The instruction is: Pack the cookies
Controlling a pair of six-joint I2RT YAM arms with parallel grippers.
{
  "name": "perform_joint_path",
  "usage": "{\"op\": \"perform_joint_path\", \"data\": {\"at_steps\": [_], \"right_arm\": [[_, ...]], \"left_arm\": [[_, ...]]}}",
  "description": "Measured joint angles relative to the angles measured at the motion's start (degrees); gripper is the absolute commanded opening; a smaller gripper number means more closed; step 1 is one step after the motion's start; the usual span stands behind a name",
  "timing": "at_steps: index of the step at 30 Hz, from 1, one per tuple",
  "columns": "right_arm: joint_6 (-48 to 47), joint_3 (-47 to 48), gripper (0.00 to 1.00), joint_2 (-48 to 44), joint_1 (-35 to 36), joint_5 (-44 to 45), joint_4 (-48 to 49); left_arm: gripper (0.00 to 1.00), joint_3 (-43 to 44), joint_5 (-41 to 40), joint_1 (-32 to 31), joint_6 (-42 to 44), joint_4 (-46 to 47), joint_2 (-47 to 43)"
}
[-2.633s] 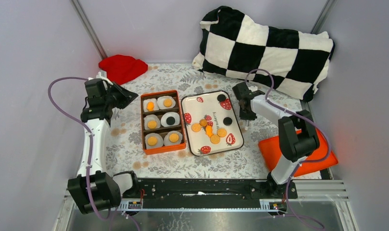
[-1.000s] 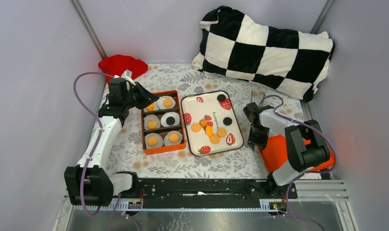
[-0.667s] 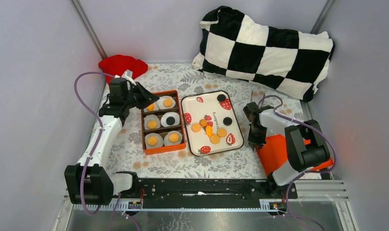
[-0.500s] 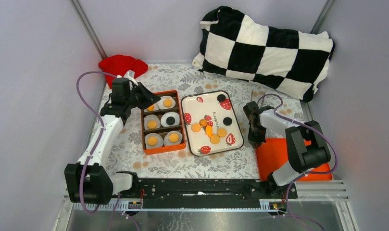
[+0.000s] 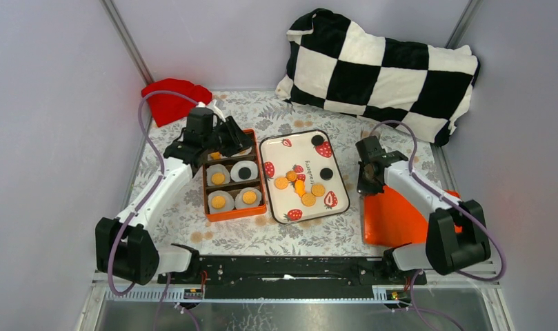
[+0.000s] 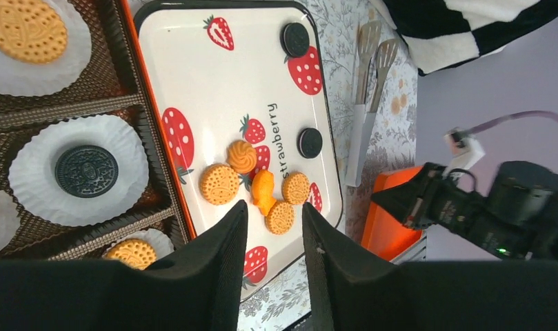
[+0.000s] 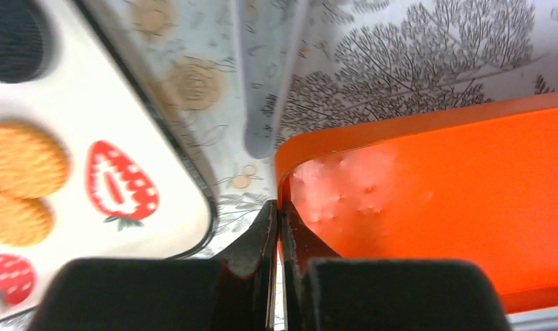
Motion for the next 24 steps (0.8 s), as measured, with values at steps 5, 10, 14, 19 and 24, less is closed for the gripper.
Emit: {"op": "perform_joint_path", "data": {"at_steps": [5, 10, 14, 19, 24], "right_arm": [[-3.0, 5.1, 0.00, -4.9, 1.7, -3.7, 0.0], [-6.8, 14.0, 0.00, -4.5, 10.5, -6.4, 0.1], [-10.3, 19.9, 0.00, -1.0, 19.7, -9.1, 1.6], [-13.9, 22.9, 0.00, 3.5, 25.8, -11.7, 2.3], [-16.8, 24.8, 0.00, 6.4, 28.1, -13.0, 2.0]], "left_arm": [[0.50, 0.0, 1.1, -1.7, -0.6, 2.2, 1.6], [0.58, 0.1, 5.0, -3.9, -1.9, 8.2, 6.1], [0.60, 1.2, 8.5, -6.3, -2.4, 11.4, 10.7], [0.62, 2.4, 11.8, -7.3, -2.4, 13.9, 13.1], [0.62, 2.4, 13.4, -7.3, -2.4, 15.4, 13.4]]}}
